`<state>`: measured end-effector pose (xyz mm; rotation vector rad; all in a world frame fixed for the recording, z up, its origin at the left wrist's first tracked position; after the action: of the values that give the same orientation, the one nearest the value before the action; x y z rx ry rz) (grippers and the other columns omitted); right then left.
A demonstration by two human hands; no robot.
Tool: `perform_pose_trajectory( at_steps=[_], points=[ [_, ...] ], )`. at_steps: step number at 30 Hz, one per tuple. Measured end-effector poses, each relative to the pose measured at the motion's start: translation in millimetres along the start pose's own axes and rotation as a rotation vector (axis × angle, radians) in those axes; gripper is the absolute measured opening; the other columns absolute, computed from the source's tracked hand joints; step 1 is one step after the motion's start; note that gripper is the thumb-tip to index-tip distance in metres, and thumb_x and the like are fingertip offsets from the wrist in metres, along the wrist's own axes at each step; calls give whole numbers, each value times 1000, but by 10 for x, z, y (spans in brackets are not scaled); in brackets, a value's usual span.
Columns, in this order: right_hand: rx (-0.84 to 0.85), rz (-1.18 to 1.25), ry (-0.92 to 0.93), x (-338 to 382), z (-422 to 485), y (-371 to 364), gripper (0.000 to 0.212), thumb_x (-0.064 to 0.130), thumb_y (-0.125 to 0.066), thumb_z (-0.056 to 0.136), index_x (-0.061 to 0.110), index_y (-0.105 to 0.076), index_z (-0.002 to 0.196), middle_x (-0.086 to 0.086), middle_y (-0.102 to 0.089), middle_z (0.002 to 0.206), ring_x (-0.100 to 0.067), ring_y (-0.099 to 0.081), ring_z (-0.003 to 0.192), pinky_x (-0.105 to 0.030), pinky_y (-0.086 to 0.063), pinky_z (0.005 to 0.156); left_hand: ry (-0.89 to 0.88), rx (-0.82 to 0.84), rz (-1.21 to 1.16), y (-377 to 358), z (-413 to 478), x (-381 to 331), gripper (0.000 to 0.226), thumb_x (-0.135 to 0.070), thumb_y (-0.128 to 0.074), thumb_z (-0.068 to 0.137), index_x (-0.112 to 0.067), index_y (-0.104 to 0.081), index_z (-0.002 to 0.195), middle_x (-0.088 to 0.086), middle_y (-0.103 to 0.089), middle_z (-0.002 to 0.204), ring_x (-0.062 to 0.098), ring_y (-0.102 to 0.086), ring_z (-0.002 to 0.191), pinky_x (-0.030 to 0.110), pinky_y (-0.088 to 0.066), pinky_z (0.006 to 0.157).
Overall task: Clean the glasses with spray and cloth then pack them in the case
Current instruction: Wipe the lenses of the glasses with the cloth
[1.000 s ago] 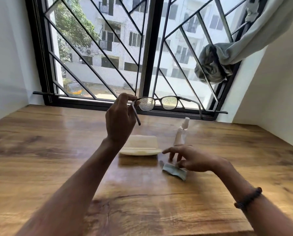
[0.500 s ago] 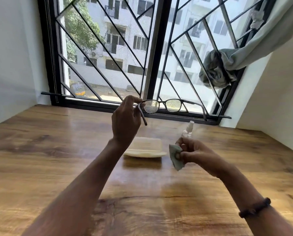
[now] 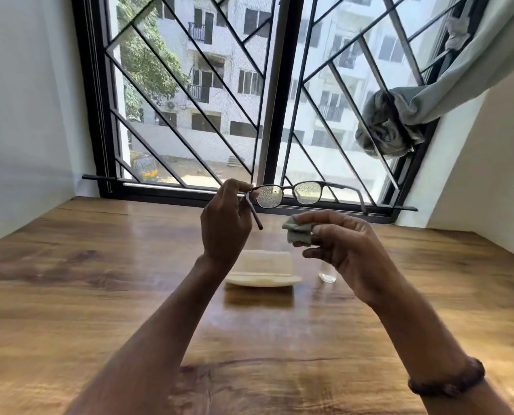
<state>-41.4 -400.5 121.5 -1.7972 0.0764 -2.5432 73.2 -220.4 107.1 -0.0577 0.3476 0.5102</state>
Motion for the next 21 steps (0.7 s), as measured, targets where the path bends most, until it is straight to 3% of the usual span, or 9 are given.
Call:
perform_pose_trajectory(
  at_steps=[3, 6, 8, 10, 16, 21],
  points=[
    [-134, -164, 136, 31, 48, -103, 20, -3, -61, 93, 7, -76, 104, -12, -79, 101, -25, -76, 87, -32, -58, 68, -18, 17, 5, -13, -11, 13, 6, -9, -70, 94, -8, -64, 98, 4, -73, 89, 24, -70, 77, 40, -55, 62],
    [-359, -593, 396, 46, 171, -196, 27, 2, -75, 85, 19, -72, 105, 2, -79, 90, -13, -76, 78, -34, -60, 70, -14, 16, 0, -21, -17, 19, 8, -8, -70, 94, -10, -64, 98, 3, -73, 89, 26, -71, 79, 43, -56, 61],
    [-472, -840, 603, 48, 238, -262, 33, 3, -78, 81, 15, -67, 110, 3, -76, 90, -11, -74, 77, -28, -57, 74, -14, 18, 8, -27, -22, 25, 10, -10, -70, 94, -13, -62, 98, 1, -72, 88, 27, -70, 78, 44, -56, 59],
    [-530, -941, 746, 47, 295, -306, 24, 3, -76, 81, 10, -68, 102, -1, -74, 89, -15, -71, 76, -29, -56, 71, -22, 22, 26, -25, -25, 20, 12, -10, -71, 94, -14, -60, 98, 0, -71, 88, 27, -69, 76, 44, -55, 57],
    [-570, -1028, 795, -66, 473, -381, 6, 8, -67, 85, 10, -67, 91, -3, -67, 90, -24, -64, 82, -37, -53, 70, -88, 23, -58, -4, 0, -73, 14, -1, -68, 93, -11, -61, 99, 5, -70, 92, 27, -70, 79, 45, -57, 60],
    [-645, -1034, 790, -102, 462, -430, 6, 13, -71, 84, 13, -71, 90, 0, -70, 90, -25, -67, 83, -38, -55, 71, -148, 70, -100, -6, 35, -157, 4, 1, -62, 95, 1, -66, 94, 8, -69, 91, 23, -69, 79, 42, -58, 63]
  ],
)
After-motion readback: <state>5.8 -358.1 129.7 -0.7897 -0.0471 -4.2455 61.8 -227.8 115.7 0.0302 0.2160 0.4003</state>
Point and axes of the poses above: each hand's wrist, its own z-axis towards the middle knuckle, its own y-axis out of the back of the hand, x = y × z, the point moved 4 cm from there along z, towards the middle knuckle
